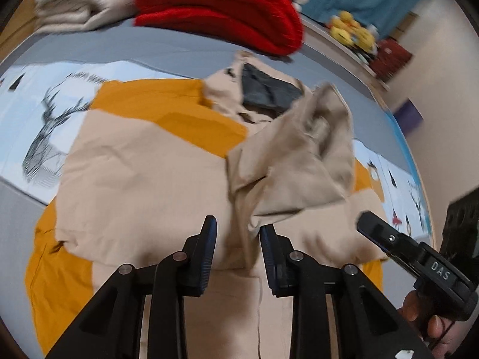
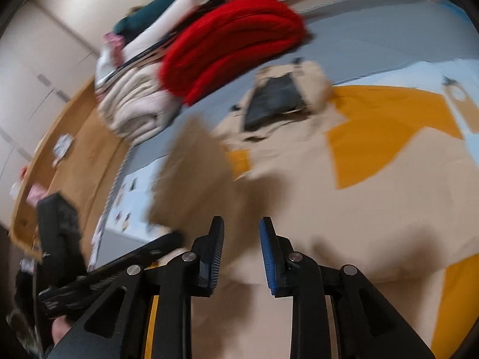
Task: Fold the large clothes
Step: 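Grasp the folded side edge with the left tool and fold it inward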
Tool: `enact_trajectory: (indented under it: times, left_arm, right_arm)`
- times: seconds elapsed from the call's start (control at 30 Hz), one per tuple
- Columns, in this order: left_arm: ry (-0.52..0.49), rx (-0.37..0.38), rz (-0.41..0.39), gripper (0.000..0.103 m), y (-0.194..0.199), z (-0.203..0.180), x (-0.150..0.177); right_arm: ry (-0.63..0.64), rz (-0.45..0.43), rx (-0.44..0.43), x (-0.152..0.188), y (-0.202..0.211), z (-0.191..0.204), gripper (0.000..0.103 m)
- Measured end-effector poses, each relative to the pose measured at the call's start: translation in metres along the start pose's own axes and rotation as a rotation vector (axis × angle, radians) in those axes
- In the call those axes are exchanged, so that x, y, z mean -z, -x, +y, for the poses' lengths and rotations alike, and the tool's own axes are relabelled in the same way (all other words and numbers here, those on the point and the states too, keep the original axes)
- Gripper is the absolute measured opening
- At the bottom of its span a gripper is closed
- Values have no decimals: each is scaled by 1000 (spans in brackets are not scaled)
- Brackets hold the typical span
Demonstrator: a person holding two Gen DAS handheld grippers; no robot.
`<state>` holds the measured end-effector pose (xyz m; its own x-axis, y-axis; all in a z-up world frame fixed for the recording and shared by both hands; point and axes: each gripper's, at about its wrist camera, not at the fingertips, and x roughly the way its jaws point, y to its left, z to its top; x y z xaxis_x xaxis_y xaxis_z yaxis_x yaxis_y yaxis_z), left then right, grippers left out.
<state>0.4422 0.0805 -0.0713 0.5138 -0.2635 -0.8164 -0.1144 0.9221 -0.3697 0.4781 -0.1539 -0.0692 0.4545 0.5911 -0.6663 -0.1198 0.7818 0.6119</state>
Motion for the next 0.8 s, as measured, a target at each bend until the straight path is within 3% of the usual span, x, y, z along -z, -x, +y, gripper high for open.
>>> enact_trajectory:
  times: [0.13, 0.3, 0.33, 0.37, 0.4, 0.5, 0.63, 0.8]
  left_arm:
    - [95, 5, 17, 27, -4, 21, -2]
    - [185, 27, 47, 27, -8, 42, -2]
    - [198, 15, 49, 25, -8, 45, -3]
    - [202, -4, 53, 14, -8, 47, -2]
    - [207, -37, 57, 10, -8, 50, -2]
    - [277, -121, 2, 6, 2, 67, -2]
    - [327, -157, 0, 6, 3, 85, -5]
    - [501, -132, 67, 20, -8, 122, 4]
  right_arm:
    - [-91, 32, 153, -4, -7, -27, 27]
    - [-258, 137, 334, 5, -21, -75, 27]
    - [-290, 147, 346, 8, -21, -83, 27]
    - [-318, 150, 344, 9, -21, -90, 27]
    - [-332, 150, 342, 9, -21, -93, 27]
    - [-325, 131, 356, 6, -16, -95, 26]
    - [-327, 117, 372, 6, -13, -94, 27]
    - [-415, 133, 434, 14, -12, -117, 26]
